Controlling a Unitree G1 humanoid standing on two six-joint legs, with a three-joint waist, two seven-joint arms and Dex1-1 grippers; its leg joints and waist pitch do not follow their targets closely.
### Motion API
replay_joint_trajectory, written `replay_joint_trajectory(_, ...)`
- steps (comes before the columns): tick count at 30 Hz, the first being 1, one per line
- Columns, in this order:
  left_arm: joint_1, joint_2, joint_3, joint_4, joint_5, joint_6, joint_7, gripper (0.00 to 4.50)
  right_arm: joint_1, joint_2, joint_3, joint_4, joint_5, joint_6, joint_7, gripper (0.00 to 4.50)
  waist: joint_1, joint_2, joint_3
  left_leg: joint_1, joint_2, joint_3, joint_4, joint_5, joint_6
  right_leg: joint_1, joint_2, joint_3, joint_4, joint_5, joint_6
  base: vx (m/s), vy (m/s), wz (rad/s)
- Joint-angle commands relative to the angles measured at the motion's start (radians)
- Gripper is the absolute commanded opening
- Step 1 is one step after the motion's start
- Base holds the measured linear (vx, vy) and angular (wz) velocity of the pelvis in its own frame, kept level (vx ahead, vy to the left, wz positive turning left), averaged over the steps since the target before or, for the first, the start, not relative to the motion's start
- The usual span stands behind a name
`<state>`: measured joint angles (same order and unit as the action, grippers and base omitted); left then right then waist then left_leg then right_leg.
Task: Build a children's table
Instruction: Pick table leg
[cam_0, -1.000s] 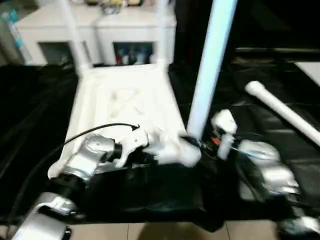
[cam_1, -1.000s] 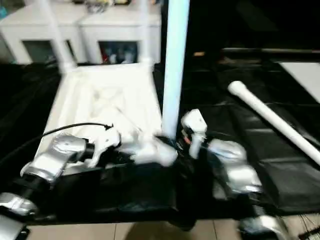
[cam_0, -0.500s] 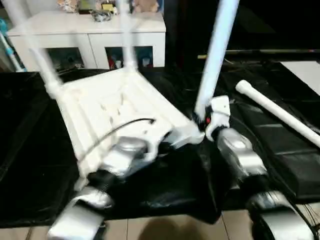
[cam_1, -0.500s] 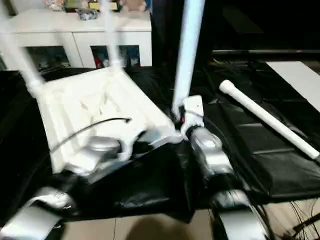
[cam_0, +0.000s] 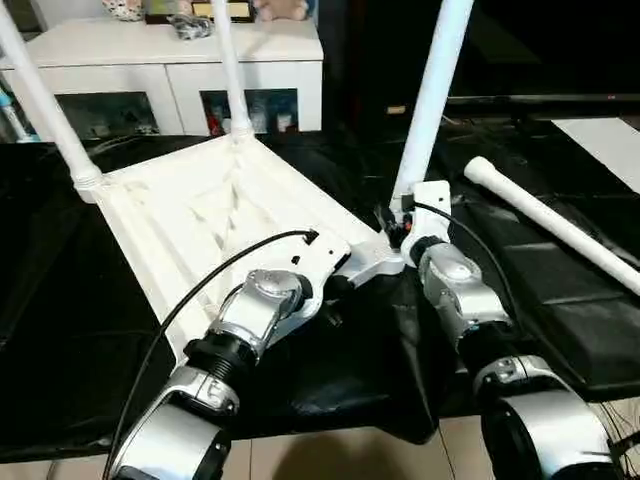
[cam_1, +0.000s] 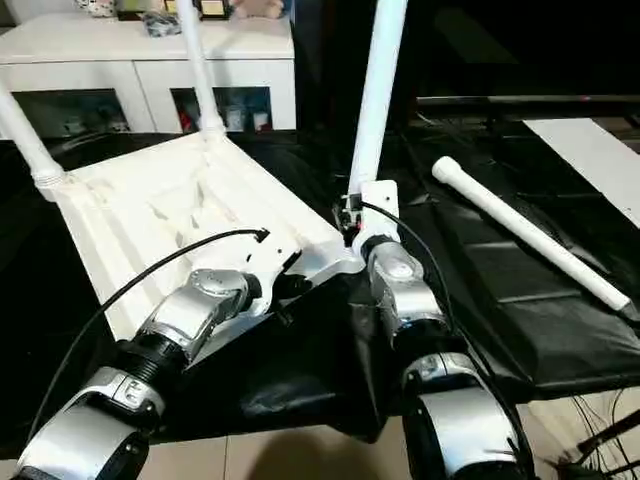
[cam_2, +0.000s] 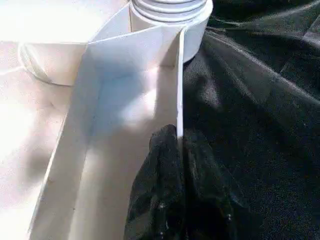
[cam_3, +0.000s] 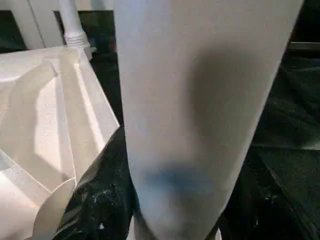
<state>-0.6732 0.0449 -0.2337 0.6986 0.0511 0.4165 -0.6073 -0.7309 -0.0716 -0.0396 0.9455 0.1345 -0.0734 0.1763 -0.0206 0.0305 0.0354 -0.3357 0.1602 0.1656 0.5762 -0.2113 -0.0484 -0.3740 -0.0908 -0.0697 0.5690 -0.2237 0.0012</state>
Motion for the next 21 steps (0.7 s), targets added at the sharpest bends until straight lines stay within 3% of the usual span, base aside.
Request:
replay_joint_trajectory(1, -0.003, 0.004, 0.017, -0.008, -0.015, -0.027, -0.007, 0.0, 0.058, 0.021, -0.002, 0.092, 0.023, 0.044, 0.036, 2.4, 0.001, -0.003, -0.023, -0.003, 0.056, -0.042, -0.096, -0.554, 0.008, 0.0, -0.071, 0.036, -0.108, -0.581, -0.096, 0.0, 0.0, 0.0)
replay_joint_trajectory(2, 0.001, 0.011, 0.011, -0.02, -0.018, -0.034, -0.027, 0.0, 0.055, 0.017, -0.001, 0.072, 0.028, 0.031, 0.067, 2.4, 0.008, -0.004, -0.03, -0.009, 0.061, -0.037, -0.097, -0.488, 0.018, 0.004, -0.073, 0.043, -0.1, -0.489, -0.132, 0.0, 0.0, 0.0)
replay_joint_trajectory(4, 0.006, 0.016, 0.008, -0.032, -0.025, -0.038, -0.044, 0.0, 0.051, 0.014, -0.005, 0.056, 0.037, 0.018, 0.098, 2.57, 0.011, -0.005, -0.032, -0.012, 0.061, -0.03, -0.094, -0.445, 0.029, 0.007, -0.071, 0.047, -0.094, -0.422, -0.164, 0.0, 0.0, 0.0)
replay_joint_trajectory(6, 0.01, 0.02, 0.005, -0.043, -0.03, -0.042, -0.06, 0.0, 0.051, 0.01, -0.007, 0.037, 0.045, 0.012, 0.12, 2.76, 0.022, -0.008, -0.038, -0.024, 0.063, -0.018, -0.088, -0.322, 0.06, 0.017, -0.072, 0.049, -0.079, -0.291, -0.216, 0.0, 0.0, 0.0)
replay_joint_trajectory(7, 0.011, 0.021, 0.005, -0.046, -0.031, -0.043, -0.065, 0.0, 0.053, 0.008, -0.006, 0.029, 0.048, 0.014, 0.128, 2.88, 0.02, -0.011, -0.035, -0.03, 0.061, -0.018, -0.09, -0.308, 0.073, 0.021, -0.07, 0.045, -0.079, -0.301, -0.216, 0.0, 0.0, 0.0)
replay_joint_trajectory(8, 0.019, 0.03, 0.0, -0.065, -0.036, -0.05, -0.091, 0.0, 0.064, -0.002, -0.003, -0.023, 0.064, 0.031, 0.176, 2.95, 0.027, -0.008, -0.029, -0.025, 0.061, -0.014, -0.088, -0.325, 0.081, 0.015, -0.072, 0.043, -0.091, -0.394, -0.199, 0.0, 0.0, 0.0)
replay_joint_trajectory(10, 0.025, 0.037, -0.003, -0.079, -0.041, -0.056, -0.111, 0.0, 0.075, -0.011, 0.003, -0.062, 0.072, 0.044, 0.21, 3.06, 0.032, -0.007, -0.034, -0.028, 0.063, -0.015, -0.086, -0.294, 0.081, 0.017, -0.077, 0.046, -0.092, -0.423, -0.183, 0.0, 0.0, 0.0)
replay_joint_trajectory(11, 0.041, 0.057, -0.013, -0.109, -0.05, -0.084, -0.16, 0.0, 0.115, -0.039, 0.028, -0.162, 0.083, 0.078, 0.288, 3.26, 0.038, -0.009, -0.037, -0.031, 0.063, -0.014, -0.085, -0.25, 0.088, 0.022, -0.072, 0.046, -0.088, -0.376, -0.179, 0.0, 0.0, 0.0)
replay_joint_trajectory(13, 0.057, 0.076, -0.021, -0.131, -0.058, -0.107, -0.207, 0.0, 0.153, -0.068, 0.047, -0.242, 0.085, 0.103, 0.343, 3.36, 0.045, -0.011, -0.041, -0.032, 0.064, -0.01, -0.078, -0.182, 0.113, 0.02, -0.068, 0.048, -0.076, -0.269, -0.2, 0.0, 0.0, 0.0)
replay_joint_trajectory(14, 0.066, 0.087, -0.024, -0.145, -0.063, -0.107, -0.228, 0.0, 0.177, -0.087, 0.057, -0.288, 0.086, 0.117, 0.372, 3.43, 0.053, -0.009, -0.044, -0.027, 0.067, -0.006, -0.074, -0.16, 0.131, 0.017, -0.065, 0.047, -0.073, -0.234, -0.213, 0.0, 0.0, 0.0)
replay_joint_trajectory(16, 0.076, 0.101, -0.029, -0.159, -0.069, -0.125, -0.26, 0.0, 0.2, -0.106, 0.066, -0.327, 0.09, 0.129, 0.398, 3.64, 0.06, -0.004, -0.05, -0.034, 0.068, -0.005, -0.07, -0.106, 0.139, 0.023, -0.067, 0.045, -0.06, -0.176, -0.238, 0.058, -0.034, 0.02)
replay_joint_trajectory(17, 0.092, 0.121, -0.032, -0.184, -0.08, -0.134, -0.301, 0.0, 0.229, -0.135, 0.076, -0.374, 0.093, 0.14, 0.429, 3.81, 0.064, -0.002, -0.054, -0.033, 0.068, -0.002, -0.062, -0.056, 0.146, 0.022, -0.064, 0.044, -0.051, -0.096, -0.252, 0.064, -0.03, -0.01)
replay_joint_trajectory(21, 0.128, 0.166, -0.034, -0.239, -0.117, -0.177, -0.397, 0.0, 0.293, -0.201, 0.09, -0.474, 0.106, 0.169, 0.496, 3.92, 0.075, 0.002, -0.058, -0.03, 0.064, 0.003, -0.05, 0.008, 0.187, 0.025, -0.059, 0.045, -0.029, 0.086, -0.299, 0.046, -0.005, 0.0)
